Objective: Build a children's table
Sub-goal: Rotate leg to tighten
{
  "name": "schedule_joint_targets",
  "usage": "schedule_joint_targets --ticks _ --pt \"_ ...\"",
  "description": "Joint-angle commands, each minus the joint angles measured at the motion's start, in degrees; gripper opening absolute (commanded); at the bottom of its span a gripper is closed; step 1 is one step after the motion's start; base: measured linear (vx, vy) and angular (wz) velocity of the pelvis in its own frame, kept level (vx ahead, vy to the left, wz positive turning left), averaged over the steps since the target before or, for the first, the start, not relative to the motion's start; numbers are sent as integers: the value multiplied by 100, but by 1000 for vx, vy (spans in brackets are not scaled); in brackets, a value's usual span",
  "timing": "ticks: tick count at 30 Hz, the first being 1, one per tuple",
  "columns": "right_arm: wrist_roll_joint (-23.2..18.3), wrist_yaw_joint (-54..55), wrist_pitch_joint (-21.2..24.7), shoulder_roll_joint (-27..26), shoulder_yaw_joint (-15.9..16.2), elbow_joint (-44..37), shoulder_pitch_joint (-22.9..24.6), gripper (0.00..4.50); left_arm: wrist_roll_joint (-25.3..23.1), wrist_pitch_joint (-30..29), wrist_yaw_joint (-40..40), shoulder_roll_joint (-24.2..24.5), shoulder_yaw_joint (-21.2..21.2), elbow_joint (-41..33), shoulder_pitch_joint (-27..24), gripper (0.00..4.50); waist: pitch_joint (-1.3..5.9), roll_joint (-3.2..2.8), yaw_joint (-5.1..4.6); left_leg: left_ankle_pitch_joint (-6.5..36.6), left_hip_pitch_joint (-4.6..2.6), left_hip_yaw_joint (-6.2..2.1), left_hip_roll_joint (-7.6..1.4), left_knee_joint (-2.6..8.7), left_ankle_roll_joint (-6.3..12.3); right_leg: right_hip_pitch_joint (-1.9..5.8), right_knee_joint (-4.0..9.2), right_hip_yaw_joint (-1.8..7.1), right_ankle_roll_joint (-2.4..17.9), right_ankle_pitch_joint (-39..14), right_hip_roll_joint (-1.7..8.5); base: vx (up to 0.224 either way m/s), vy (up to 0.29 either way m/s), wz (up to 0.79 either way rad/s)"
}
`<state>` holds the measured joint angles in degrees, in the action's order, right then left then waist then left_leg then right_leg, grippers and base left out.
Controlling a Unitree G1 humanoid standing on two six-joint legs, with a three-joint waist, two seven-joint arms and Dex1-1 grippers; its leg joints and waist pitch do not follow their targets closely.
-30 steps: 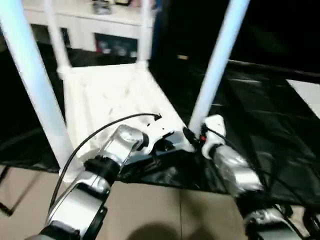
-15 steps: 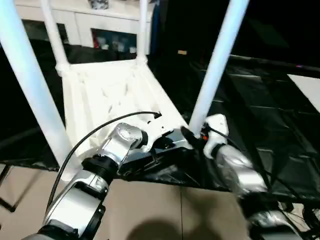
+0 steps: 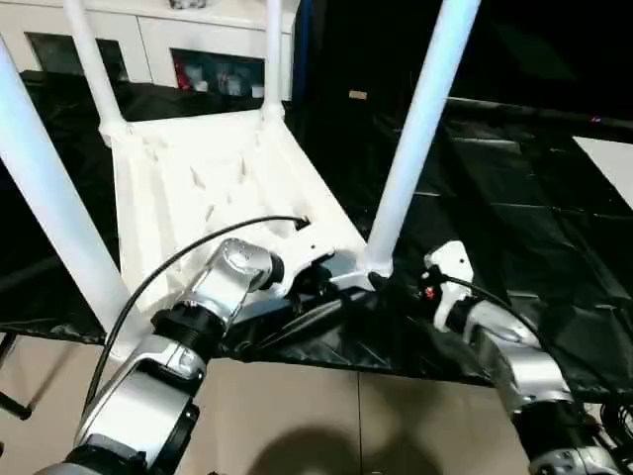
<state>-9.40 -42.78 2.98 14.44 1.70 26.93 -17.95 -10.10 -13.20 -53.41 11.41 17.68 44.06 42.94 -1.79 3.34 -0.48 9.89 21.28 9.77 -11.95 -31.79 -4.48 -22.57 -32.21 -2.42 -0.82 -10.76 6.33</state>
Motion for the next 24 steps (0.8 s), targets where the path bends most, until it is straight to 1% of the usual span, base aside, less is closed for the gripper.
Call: schedule_joint_targets --ticks 1,2,3,5,7,9,10,12,13,14,15,16,17,18,19,20,21,22,23,24 --pt "-105 -144 54 115 33 -182 22 312 35 -106 -31 31 -38 140 -165 34 248 0 22 2026 -5 12 -94 423 142 154 386 89 912 -1833 105 0 0 0" --pt "-122 -173 48 134 36 -205 24 312 87 -133 -108 30 -61 111 -176 34 261 5 23 1911 -7 25 -98 410 172 153 365 93 972 -1601 95 0 0 0" --pt "-138 -200 46 155 36 -226 27 312 135 -166 -167 26 -84 87 -187 28 261 16 28 1863 -11 43 -95 398 208 144 354 97 1028 -1493 88 0 0 0" --pt "-170 -261 64 204 27 -270 31 312 189 -213 -266 42 -80 52 -215 8 252 16 32 1901 -19 52 -99 392 243 132 361 99 1040 -1579 90 0 0 0" --pt "-159 -311 35 258 14 -287 25 312 194 -231 -333 75 -40 30 -252 8 259 12 45 1871 -17 58 -100 384 252 134 361 101 1034 -1602 96 0 0 0" --pt "-115 -382 -36 330 7 -326 21 312 220 -253 -450 110 -4 -8 -300 8 258 24 67 1802 -21 72 -101 374 276 130 366 108 1025 -1592 100 0 0 0" --pt "-176 -495 0 371 -26 -350 13 330 242 -239 -504 123 0 -39 -326 2 260 35 82 1746 -12 75 -99 368 291 137 358 109 1013 -1599 101 0 0 0" --pt "-226 -604 22 415 -42 -366 0 347 252 -183 -608 154 28 -76 -355 0 259 30 93 1686 -16 81 -102 361 312 128 353 113 1026 -1570 99 0 0 0" --pt "-287 -837 82 513 -18 -380 -21 347 256 40 -845 235 112 -131 -411 0 259 37 93 1688 -5 79 -96 358 325 137 352 110 1022 -1587 94 0 0 0" --pt "-288 -846 83 517 -15 -381 -21 352 256 48 -853 238 115 -132 -413 0 262 53 98 1656 7 78 -92 352 334 148 340 111 1012 -1588 93 0 0 0" --pt "-295 -926 97 551 11 -390 -22 352 261 111 -926 266 142 -149 -429 0 265 52 98 1624 6 81 -91 348 331 146 333 114 1009 -1560 89 0 0 0" --pt "-154 -1217 11 730 222 -397 -20 366 251 661 -1306 433 300 -247 -530 0 264 54 105 1607 3 82 -90 340 360 143 333 114 1026 -1526 91 0 0 0" --pt "-47 -1262 -75 790 307 -366 -37 390 367 848 -1584 478 311 -353 -605 0 259 61 111 1603 21 75 -94 340 380 155 322 112 1022 -1528 92 0 0 0" --pt "-47 -1262 -75 790 307 -366 -37 392 367 848 -1584 478 311 -353 -605 0 264 55 114 1574 17 76 -99 338 374 154 310 115 1036 -1486 96 0 0 0" --pt "76 -1171 -195 812 352 -288 -80 392 449 868 -1737 502 313 -445 -651 0 265 51 109 1526 10 87 -96 331 361 146 291 122 1078 -1392 91 0 0 0" --pt "181 -1087 -303 823 387 -206 -127 400 495 876 -1836 526 321 -515 -682 0 276 39 114 1453 -19 101 -102 321 353 133 276 127 1130 -1249 83 0 0 0" --pt "262 -1069 -413 812 426 -76 -220 400 466 988 -1900 575 368 -542 -701 0 277 43 123 1405 -25 99 -109 317 349 129 263 123 1168 -1176 87 0 0 0" --pt "274 -1094 -438 805 442 -38 -253 400 450 1052 -1930 596 388 -540 -708 0 283 38 127 1334 -15 104 -105 316 346 149 239 123 1207 -1054 80 0 0 0" --pt "264 -1173 -439 795 471 -8 -298 400 461 1043 -2014 626 408 -571 -733 0 281 26 143 1328 -22 109 -107 312 367 146 226 122 1229 -963 72 0 0 0" --pt "252 -1227 -431 788 489 3 -324 400 475 1020 -2073 645 416 -593 -750 0 281 24 140 1324 -15 104 -107 317 371 156 216 120 1235 -939 70 0 0 0"
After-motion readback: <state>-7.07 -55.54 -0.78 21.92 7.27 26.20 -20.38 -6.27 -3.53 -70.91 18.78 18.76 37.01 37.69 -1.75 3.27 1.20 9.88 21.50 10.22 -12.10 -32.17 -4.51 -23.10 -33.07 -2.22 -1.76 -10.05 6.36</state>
